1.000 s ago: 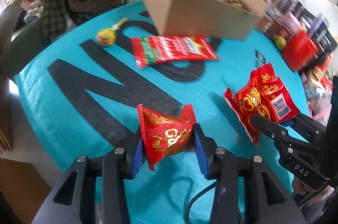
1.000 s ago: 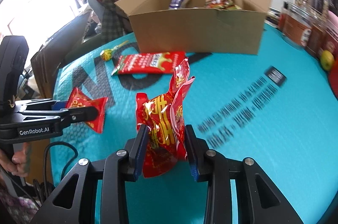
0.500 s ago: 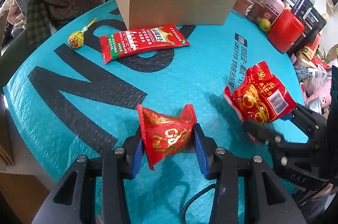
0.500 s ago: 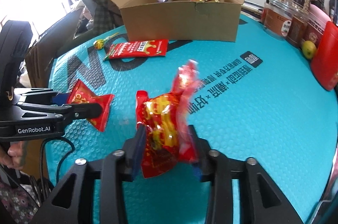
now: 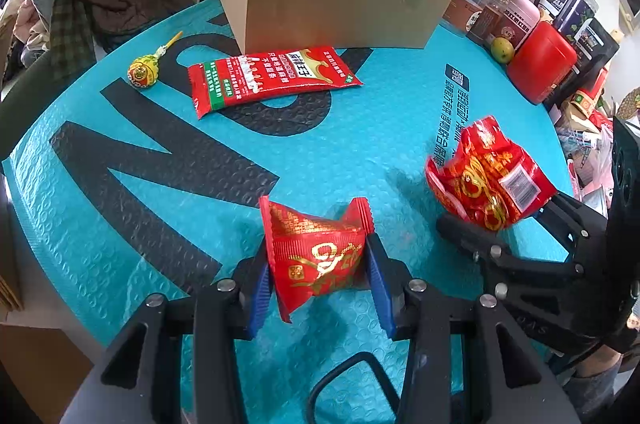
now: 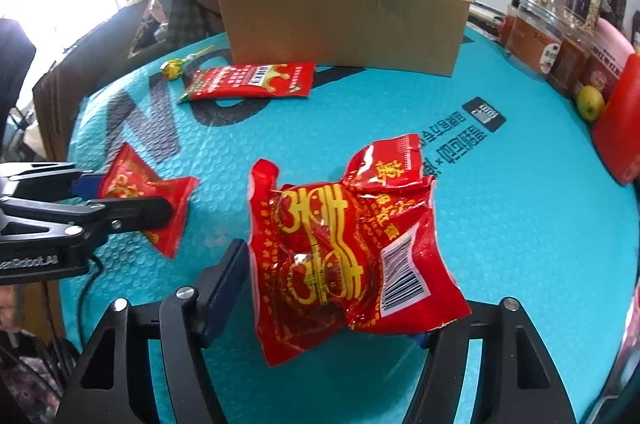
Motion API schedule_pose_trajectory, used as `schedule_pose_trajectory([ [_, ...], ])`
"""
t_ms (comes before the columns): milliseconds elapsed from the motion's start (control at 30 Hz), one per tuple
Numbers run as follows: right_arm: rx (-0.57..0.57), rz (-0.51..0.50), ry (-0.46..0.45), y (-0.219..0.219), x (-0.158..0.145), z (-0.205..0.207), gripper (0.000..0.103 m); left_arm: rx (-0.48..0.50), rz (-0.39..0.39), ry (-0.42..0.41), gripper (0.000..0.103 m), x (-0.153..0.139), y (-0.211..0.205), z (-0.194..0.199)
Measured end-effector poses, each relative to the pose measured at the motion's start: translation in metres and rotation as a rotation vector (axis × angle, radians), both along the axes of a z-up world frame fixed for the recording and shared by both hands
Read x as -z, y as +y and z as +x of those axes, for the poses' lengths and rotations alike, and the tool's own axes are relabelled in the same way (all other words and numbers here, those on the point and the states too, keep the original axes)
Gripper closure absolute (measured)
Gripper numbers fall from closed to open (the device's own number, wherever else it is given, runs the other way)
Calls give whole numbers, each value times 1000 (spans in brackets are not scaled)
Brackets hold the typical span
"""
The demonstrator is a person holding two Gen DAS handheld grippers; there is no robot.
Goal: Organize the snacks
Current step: 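Lift both red packets and carry them toward the cardboard box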
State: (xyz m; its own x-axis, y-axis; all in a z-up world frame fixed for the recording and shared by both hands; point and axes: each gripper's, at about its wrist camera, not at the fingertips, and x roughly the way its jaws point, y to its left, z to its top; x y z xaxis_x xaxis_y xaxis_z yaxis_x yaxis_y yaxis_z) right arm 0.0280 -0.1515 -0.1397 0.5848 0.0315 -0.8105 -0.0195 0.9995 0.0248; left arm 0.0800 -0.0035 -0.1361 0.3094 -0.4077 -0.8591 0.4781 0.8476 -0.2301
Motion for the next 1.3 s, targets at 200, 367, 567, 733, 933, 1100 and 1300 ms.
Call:
schedule_pose_trajectory([
  [200, 17, 27, -12, -4, -2, -2, 57, 0, 3, -5, 60, -1, -1, -2],
  [367, 10, 70, -7, -3, -4, -5, 57, -2, 1, -18, 62, -5, 0, -5],
  [567, -3, 101, -15, 3, -9, -13, 57, -10, -3, -47, 63, -12, 1, -8],
  [733, -4, 137, -14, 5, -10, -17, 57, -19, 20, -111, 63, -21, 2, -12],
  [933, 4, 149, -34, 4, -20, -19, 57, -16, -7, -154, 63, -37, 0, -11],
  [1100, 3, 143, -70, 3, -34, -22, 57, -10, -31, -175, 63, -48, -4, -10],
  [1300, 0, 132, -109, 1, -48, -23, 57, 0, -62, -217, 63, -64, -10, -8],
])
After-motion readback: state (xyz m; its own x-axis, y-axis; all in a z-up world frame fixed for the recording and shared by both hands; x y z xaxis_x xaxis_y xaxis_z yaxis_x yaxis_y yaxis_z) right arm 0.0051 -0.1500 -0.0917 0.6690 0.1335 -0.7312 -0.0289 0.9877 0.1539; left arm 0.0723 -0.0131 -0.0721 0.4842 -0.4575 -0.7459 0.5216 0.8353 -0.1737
